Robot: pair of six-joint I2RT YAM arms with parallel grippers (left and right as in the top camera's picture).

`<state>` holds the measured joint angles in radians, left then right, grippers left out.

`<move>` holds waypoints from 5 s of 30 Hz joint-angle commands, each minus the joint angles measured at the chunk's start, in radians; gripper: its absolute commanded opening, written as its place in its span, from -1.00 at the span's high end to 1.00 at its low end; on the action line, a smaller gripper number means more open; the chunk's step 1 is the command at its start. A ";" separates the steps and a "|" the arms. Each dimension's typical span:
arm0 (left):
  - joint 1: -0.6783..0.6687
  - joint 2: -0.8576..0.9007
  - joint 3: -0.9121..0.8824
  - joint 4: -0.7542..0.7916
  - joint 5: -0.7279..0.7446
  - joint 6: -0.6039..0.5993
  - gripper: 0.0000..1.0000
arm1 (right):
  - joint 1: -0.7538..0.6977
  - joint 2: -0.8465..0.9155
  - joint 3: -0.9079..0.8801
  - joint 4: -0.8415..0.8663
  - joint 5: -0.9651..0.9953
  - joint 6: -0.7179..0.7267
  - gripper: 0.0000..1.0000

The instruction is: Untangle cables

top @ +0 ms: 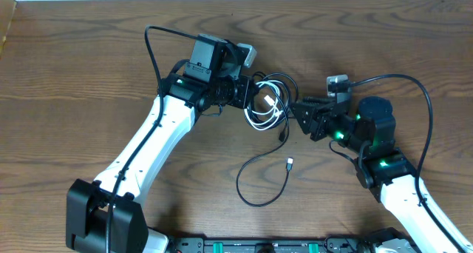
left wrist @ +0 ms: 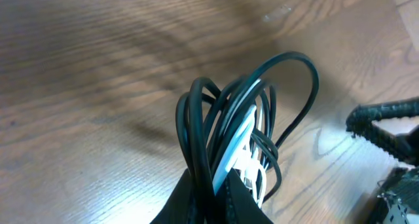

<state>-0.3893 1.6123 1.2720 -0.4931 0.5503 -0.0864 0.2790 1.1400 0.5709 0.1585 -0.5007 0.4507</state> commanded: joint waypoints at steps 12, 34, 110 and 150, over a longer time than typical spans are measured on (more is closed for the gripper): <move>-0.003 -0.021 0.002 0.003 -0.014 0.322 0.85 | 0.005 0.006 0.005 0.171 -0.100 0.285 0.12; -0.032 -0.021 0.002 -0.027 0.273 0.471 0.85 | -0.074 0.010 0.005 0.155 0.023 0.003 0.05; -0.055 -0.020 0.002 0.039 0.960 0.403 0.84 | -0.009 0.065 0.005 0.265 0.046 -0.085 -0.07; -0.052 -0.020 0.002 0.585 0.716 0.133 0.85 | -0.130 0.030 0.005 0.025 -0.125 -0.182 -0.15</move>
<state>-0.4454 1.6119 1.2640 0.0864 1.2743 0.0788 0.1959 1.2003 0.5732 0.1707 -0.6327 0.2996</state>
